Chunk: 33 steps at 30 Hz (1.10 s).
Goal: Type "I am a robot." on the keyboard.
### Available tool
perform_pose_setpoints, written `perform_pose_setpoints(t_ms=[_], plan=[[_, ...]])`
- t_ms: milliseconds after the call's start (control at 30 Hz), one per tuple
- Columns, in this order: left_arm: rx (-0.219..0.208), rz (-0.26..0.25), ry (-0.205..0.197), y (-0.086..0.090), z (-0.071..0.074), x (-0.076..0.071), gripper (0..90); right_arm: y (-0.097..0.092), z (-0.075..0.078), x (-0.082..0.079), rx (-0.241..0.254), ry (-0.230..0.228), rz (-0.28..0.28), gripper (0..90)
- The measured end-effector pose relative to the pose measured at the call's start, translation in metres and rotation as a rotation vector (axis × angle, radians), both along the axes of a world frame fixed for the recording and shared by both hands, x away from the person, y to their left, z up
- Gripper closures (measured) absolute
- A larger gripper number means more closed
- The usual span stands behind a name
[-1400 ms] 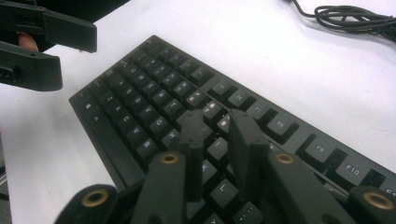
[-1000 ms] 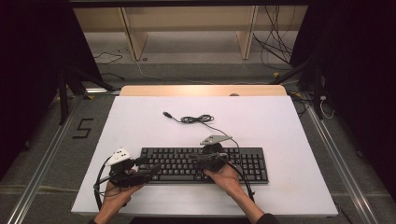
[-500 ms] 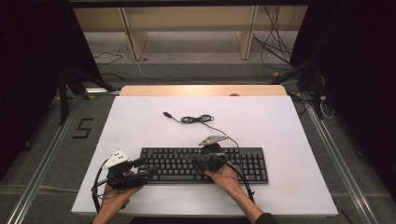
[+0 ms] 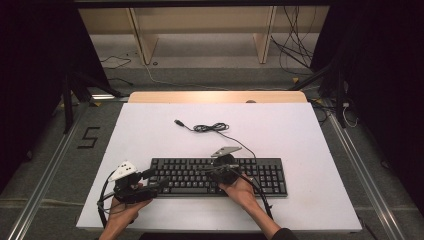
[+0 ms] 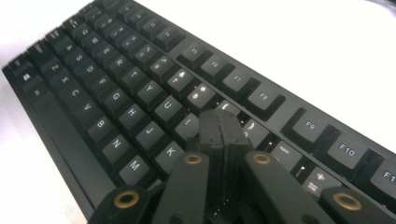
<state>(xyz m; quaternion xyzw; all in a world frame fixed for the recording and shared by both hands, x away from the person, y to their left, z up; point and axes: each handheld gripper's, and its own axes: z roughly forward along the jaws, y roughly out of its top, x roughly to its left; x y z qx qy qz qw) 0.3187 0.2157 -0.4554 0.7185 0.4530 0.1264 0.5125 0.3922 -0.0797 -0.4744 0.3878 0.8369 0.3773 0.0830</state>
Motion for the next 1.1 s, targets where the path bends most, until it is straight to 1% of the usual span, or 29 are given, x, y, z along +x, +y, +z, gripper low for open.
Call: perform_pose_setpoints(t_ms=[33,100,133,167,200,233,300,367,433,567,667,833,933,967,1100], plan=[[-0.001,0.001,-0.001,0.000,0.000,0.000,29.4,-0.001,0.001,0.000,0.016,0.000,0.000,90.0],[-0.005,0.003,0.000,0.001,0.000,0.000,29.4,-0.003,0.003,0.000,0.043,-0.001,-0.007,83.6],[-0.006,0.003,-0.002,0.001,0.000,0.000,29.4,-0.004,0.005,-0.001,0.055,-0.005,-0.009,79.2],[-0.008,0.004,-0.002,0.001,0.000,-0.001,29.3,-0.005,0.006,-0.001,0.073,-0.008,-0.006,72.3],[-0.010,0.002,-0.004,0.001,0.000,-0.001,29.3,-0.005,0.007,-0.002,0.092,-0.008,0.003,65.4],[-0.010,0.001,-0.006,0.001,0.000,-0.001,29.2,-0.005,0.009,-0.003,0.110,-0.004,0.012,62.8],[-0.013,-0.001,-0.008,0.001,0.000,-0.001,29.1,-0.005,0.011,-0.005,0.137,-0.011,0.032,56.9],[-0.012,-0.001,-0.011,0.000,-0.001,-0.002,29.0,-0.003,0.013,-0.008,0.154,-0.013,0.046,50.9],[-0.015,0.000,-0.011,0.000,-0.001,-0.002,28.9,-0.001,0.014,-0.009,0.163,-0.017,0.060,46.7],[-0.017,0.006,-0.016,0.002,-0.001,-0.002,28.9,0.001,0.016,-0.012,0.183,-0.022,0.078,41.5],[-0.019,0.013,-0.014,0.003,-0.001,-0.002,28.9,0.003,0.018,-0.014,0.194,-0.027,0.091,39.7],[-0.016,0.020,-0.017,0.005,-0.001,-0.001,28.9,0.008,0.021,-0.019,0.208,-0.030,0.111,38.7],[-0.013,0.022,-0.019,0.005,-0.001,-0.001,28.9,0.011,0.022,-0.021,0.210,-0.030,0.123,38.6],[-0.012,0.023,-0.020,0.005,-0.001,-0.001,28.9,0.011,0.022,-0.022,0.206,-0.037,0.127,38.6],[-0.007,0.023,-0.022,0.006,-0.001,-0.001,28.9,0.014,0.022,-0.023,0.204,-0.032,0.133,38.6]])
